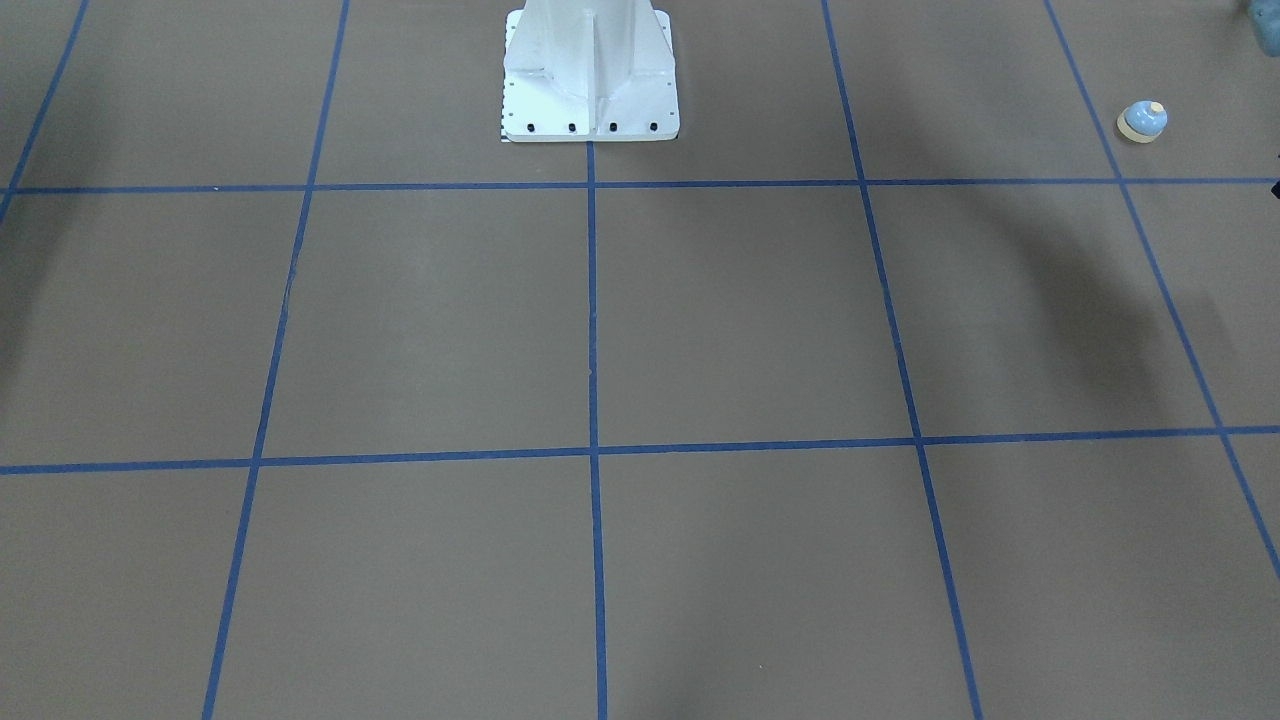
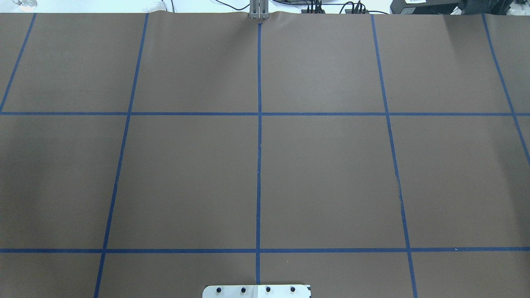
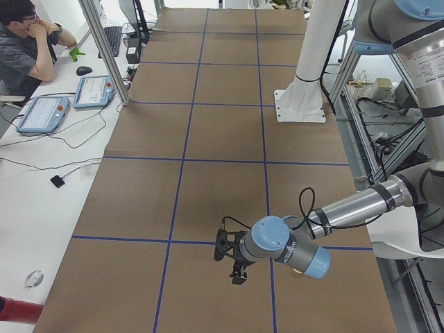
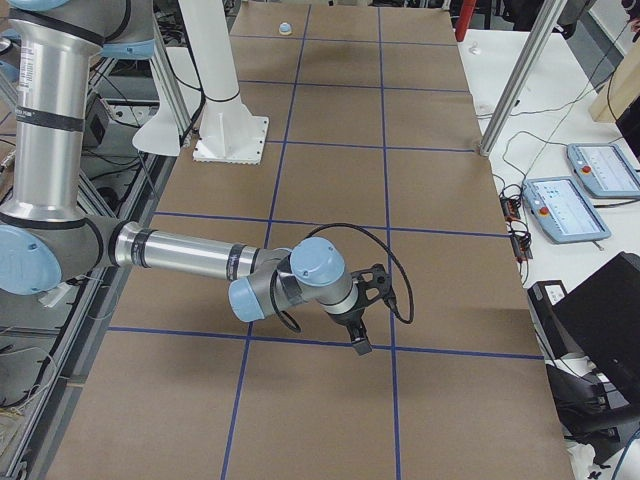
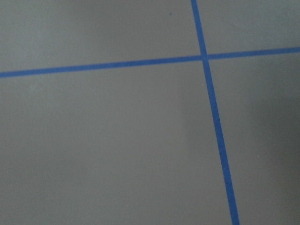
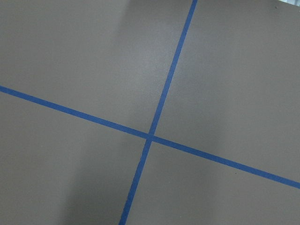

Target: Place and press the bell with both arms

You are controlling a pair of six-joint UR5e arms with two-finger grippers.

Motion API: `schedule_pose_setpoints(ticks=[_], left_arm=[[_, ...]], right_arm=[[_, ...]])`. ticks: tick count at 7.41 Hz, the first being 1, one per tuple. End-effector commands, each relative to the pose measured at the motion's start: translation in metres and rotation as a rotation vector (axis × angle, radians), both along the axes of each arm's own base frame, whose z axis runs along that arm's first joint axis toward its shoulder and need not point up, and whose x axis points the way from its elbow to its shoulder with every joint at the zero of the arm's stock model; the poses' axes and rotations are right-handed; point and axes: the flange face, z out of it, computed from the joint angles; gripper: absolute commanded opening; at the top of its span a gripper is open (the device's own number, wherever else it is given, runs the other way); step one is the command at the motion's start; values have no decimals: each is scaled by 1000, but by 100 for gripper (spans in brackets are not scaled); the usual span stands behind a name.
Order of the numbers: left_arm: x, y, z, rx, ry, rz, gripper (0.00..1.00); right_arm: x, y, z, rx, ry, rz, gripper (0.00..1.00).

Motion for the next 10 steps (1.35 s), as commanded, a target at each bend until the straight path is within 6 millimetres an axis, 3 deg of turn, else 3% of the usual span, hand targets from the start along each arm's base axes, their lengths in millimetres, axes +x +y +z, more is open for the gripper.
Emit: schedule_pose_setpoints(ticks=[1, 3, 4, 5, 6, 7, 9, 10], left_arm=[[18, 37, 17, -62, -3, 74, 100], [52, 36, 16, -83, -3, 193, 100], [60, 46, 20, -96, -6, 231, 100], [58, 69, 24, -97, -5, 255, 100], [52, 105, 26, -117, 36, 284, 100], [52, 116, 26, -128, 60, 308, 99], [64, 117, 25, -167, 73, 351, 98], [83, 113, 22, -239, 79, 378, 98]], right_arm=[[-5, 4, 5, -8, 1, -13, 100], [-5, 11, 14, 3, 0, -10, 100], [-5, 14, 22, 2, 0, -9, 100], [-6, 16, 29, 2, -1, -8, 100], [-6, 20, 38, 11, -2, -9, 100], [-6, 24, 45, 27, -5, -9, 100], [-7, 34, 50, 40, -17, -15, 100], [-7, 38, 51, 45, -18, -16, 100]])
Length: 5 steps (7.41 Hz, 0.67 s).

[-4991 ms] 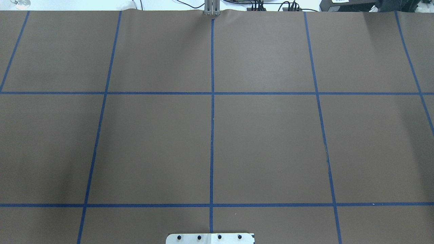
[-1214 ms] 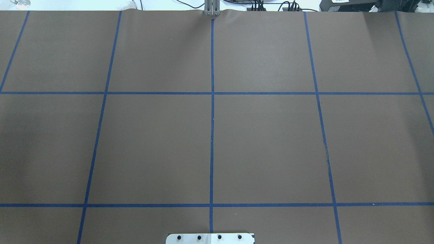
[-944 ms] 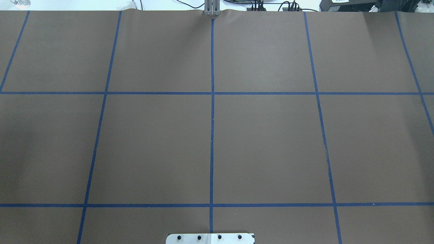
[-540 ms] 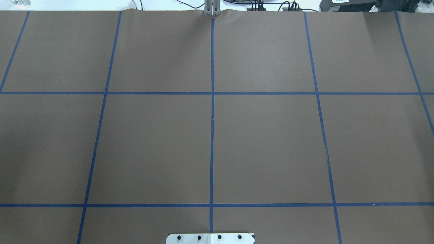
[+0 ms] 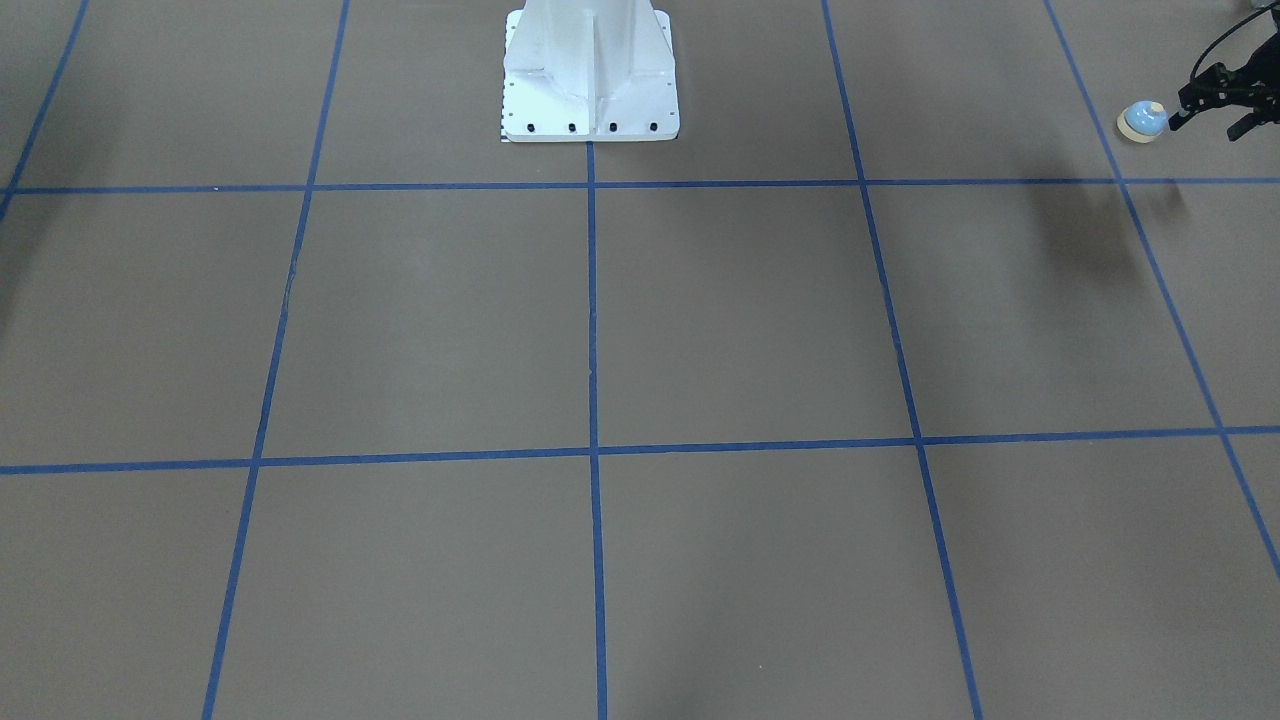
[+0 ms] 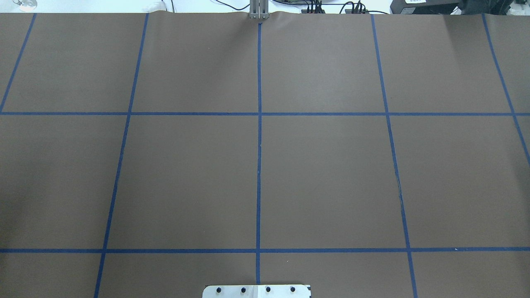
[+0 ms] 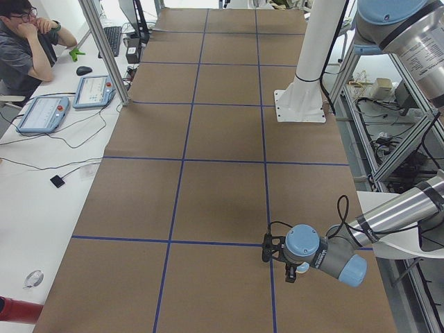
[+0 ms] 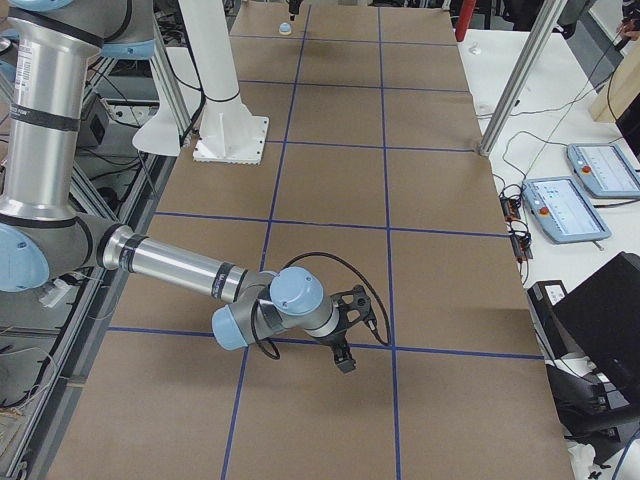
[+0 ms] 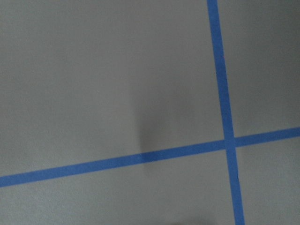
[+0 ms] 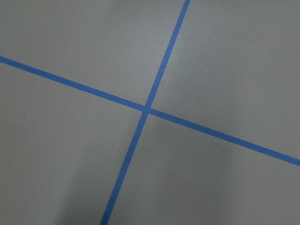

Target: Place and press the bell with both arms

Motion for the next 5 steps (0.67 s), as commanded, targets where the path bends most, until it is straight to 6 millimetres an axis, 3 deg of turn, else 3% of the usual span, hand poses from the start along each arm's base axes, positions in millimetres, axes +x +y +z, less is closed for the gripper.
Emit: schedule_pose_setpoints(ticks=[1, 3, 5], left_arm=[[44, -8, -6, -122, -18, 76, 99], [54, -5, -2, -120, -69, 99, 99], [45, 10, 11, -109, -158, 118, 99]], right_arm=[[-1, 9, 5, 3, -4, -2, 100], [-1, 10, 6, 2, -5, -4, 100], [-1, 19, 12, 9, -13, -7, 100]])
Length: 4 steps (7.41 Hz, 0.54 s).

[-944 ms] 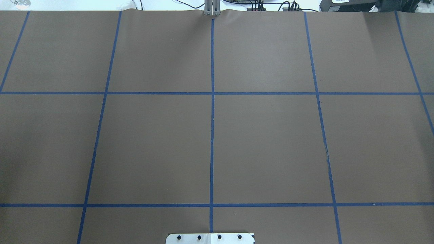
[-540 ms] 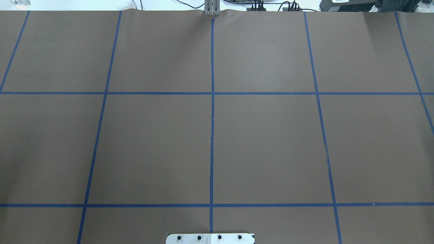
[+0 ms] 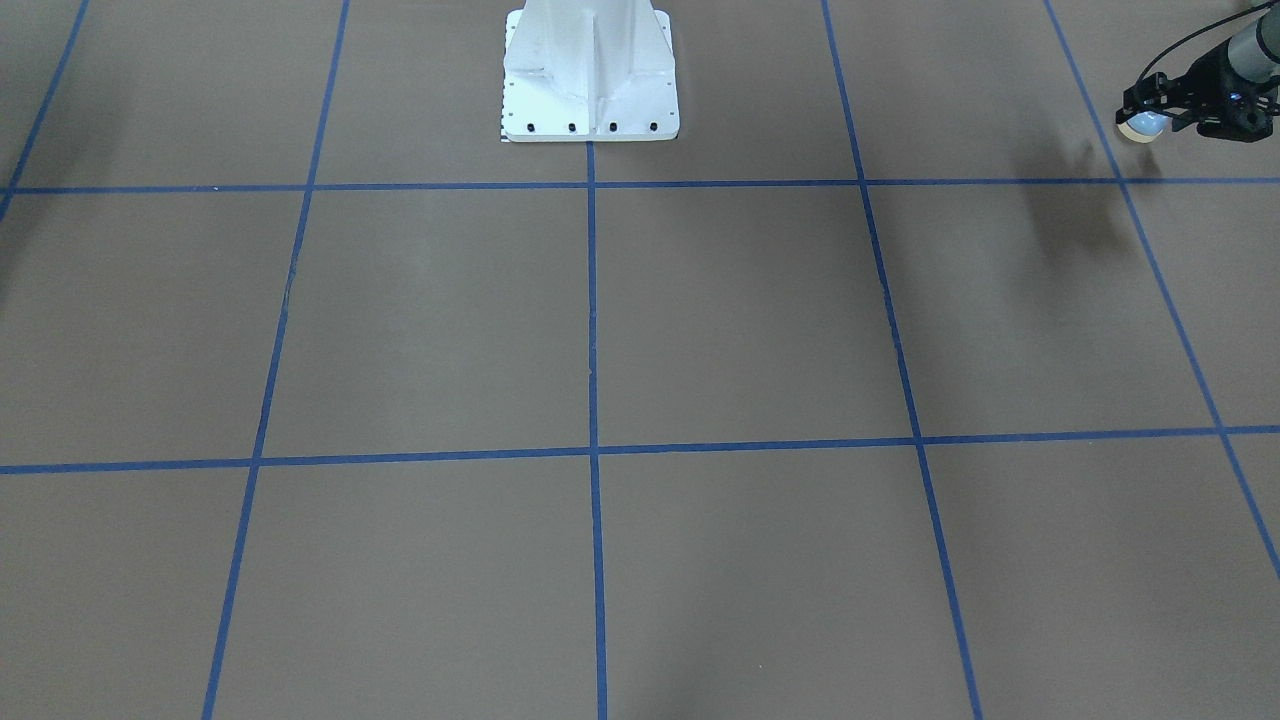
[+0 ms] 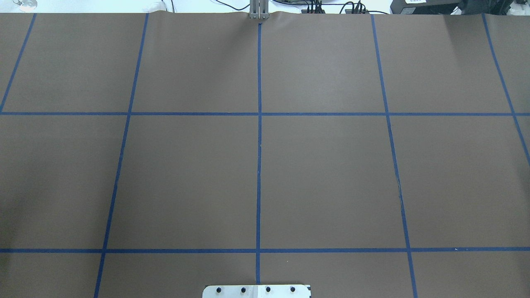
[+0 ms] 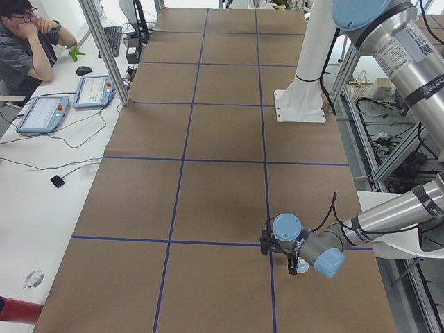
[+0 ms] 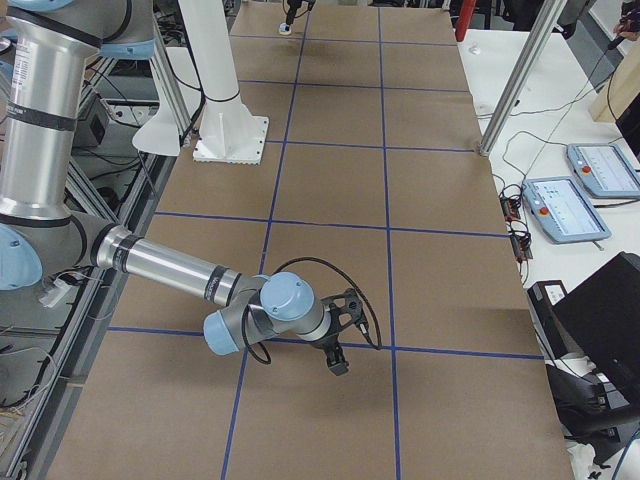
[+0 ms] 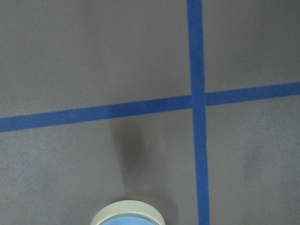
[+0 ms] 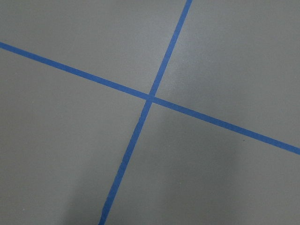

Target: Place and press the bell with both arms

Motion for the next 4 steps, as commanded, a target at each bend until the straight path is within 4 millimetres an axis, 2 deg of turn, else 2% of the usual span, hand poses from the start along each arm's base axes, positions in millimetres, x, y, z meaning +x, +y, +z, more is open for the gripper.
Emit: schedule_pose_setpoints(ticks=[1, 4], left_arm=[[-6, 11, 9, 8, -61, 20, 99], [3, 8, 5, -24, -58, 3, 99]], right_arm=[[-1, 9, 6, 4, -9, -4, 100], [-1, 12, 8, 0, -9, -4, 100]])
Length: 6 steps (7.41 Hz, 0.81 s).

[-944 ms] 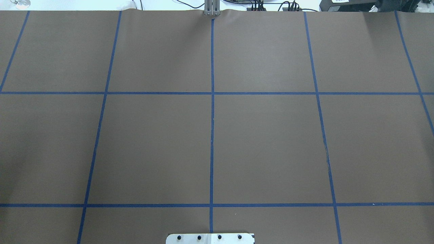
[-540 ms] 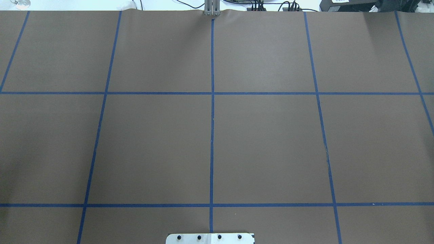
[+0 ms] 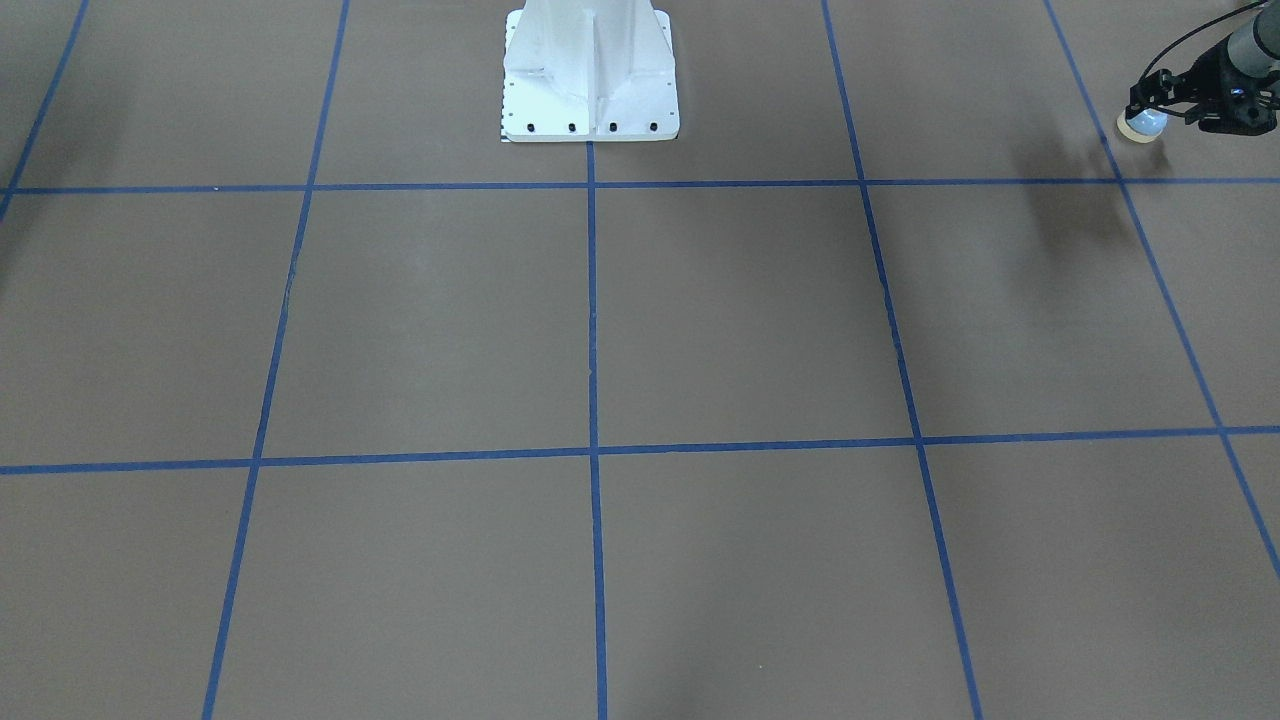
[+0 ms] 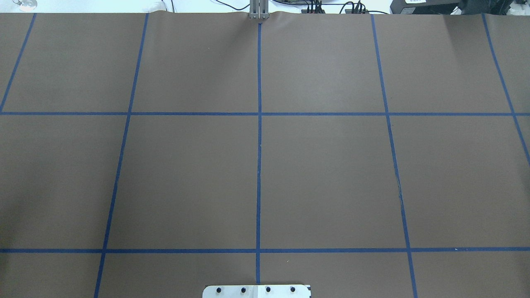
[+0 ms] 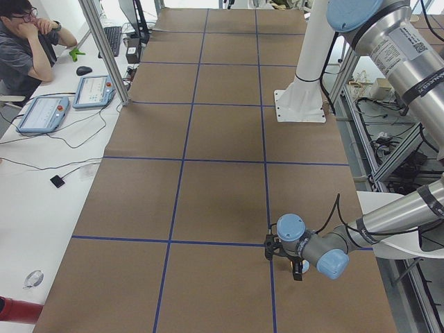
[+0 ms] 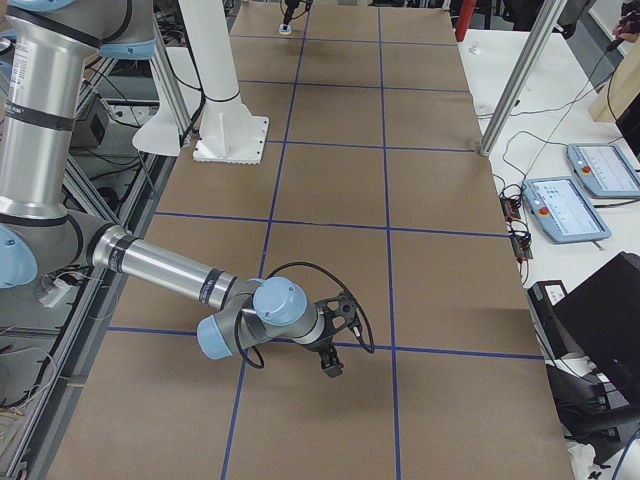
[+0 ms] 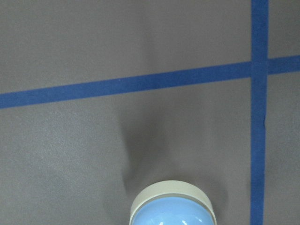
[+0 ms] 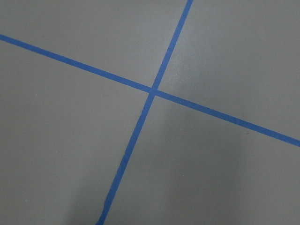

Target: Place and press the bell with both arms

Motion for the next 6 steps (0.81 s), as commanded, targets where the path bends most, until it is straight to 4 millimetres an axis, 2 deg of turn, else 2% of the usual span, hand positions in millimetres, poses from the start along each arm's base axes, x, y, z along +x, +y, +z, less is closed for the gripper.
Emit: schedule_pose_setpoints(ticks=[1, 6], left_arm=[[4, 0, -1, -11, 0, 5, 99], [13, 8, 6, -27, -15, 75, 99]], right_arm=[[0, 2, 2, -4, 0, 0, 100], [-1, 18, 14, -6, -1, -2, 100]])
